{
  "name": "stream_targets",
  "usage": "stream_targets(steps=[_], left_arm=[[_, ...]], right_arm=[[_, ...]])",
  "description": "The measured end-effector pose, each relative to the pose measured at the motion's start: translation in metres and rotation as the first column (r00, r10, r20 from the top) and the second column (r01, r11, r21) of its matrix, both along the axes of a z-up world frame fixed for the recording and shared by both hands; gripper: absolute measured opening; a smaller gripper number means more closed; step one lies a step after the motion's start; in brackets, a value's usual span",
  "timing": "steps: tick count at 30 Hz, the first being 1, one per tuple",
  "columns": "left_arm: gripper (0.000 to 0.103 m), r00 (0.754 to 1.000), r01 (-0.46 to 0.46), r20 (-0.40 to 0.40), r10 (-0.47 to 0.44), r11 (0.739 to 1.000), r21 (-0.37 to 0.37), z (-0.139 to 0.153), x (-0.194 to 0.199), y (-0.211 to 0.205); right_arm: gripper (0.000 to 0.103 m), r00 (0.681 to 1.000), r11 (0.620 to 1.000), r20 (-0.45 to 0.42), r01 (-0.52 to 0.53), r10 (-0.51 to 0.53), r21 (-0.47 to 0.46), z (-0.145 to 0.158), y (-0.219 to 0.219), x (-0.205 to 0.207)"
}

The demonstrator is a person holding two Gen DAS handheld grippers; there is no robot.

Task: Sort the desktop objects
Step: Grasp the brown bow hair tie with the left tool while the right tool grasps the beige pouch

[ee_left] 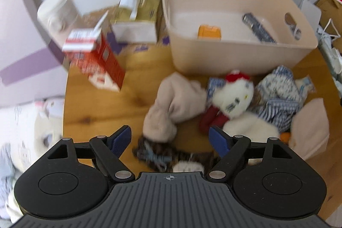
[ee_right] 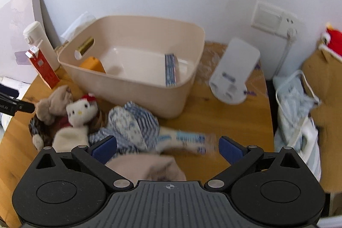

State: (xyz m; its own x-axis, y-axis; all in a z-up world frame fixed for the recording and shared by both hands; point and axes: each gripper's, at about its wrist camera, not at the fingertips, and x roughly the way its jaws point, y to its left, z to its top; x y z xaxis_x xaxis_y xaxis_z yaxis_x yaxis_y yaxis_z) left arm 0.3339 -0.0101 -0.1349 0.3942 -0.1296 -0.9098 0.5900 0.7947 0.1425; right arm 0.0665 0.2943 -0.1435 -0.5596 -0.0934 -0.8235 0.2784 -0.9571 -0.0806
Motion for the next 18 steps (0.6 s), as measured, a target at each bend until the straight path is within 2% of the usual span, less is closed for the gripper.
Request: stream_targets(steps=[4,10,18], left_arm=[[0.081,0.998,-0.040,-0.041,0.040,0.999,-0.002,-0.010,-0.004,0.013],[0.081,0.995,-0.079,-0.059,0.080,0.997,0.011,-0.023,-0.008,0.022],[0.081,0.987,-0.157,-0.039,0.156,0.988,-0.006,-0.037,-0.015,0.030]], right_arm=[[0.103,1.000,1.000,0.021,0.019,-0.019,0.014,-0.012,0.004,0.014],[0.103,0.999,1.000,0.040,0.011,-0.012,0.024,-0.027,0.001,0.032],[0.103,0.994,0.999,0.107,0.032,-0.030,-0.016,-0.056,-0.006,0.040]])
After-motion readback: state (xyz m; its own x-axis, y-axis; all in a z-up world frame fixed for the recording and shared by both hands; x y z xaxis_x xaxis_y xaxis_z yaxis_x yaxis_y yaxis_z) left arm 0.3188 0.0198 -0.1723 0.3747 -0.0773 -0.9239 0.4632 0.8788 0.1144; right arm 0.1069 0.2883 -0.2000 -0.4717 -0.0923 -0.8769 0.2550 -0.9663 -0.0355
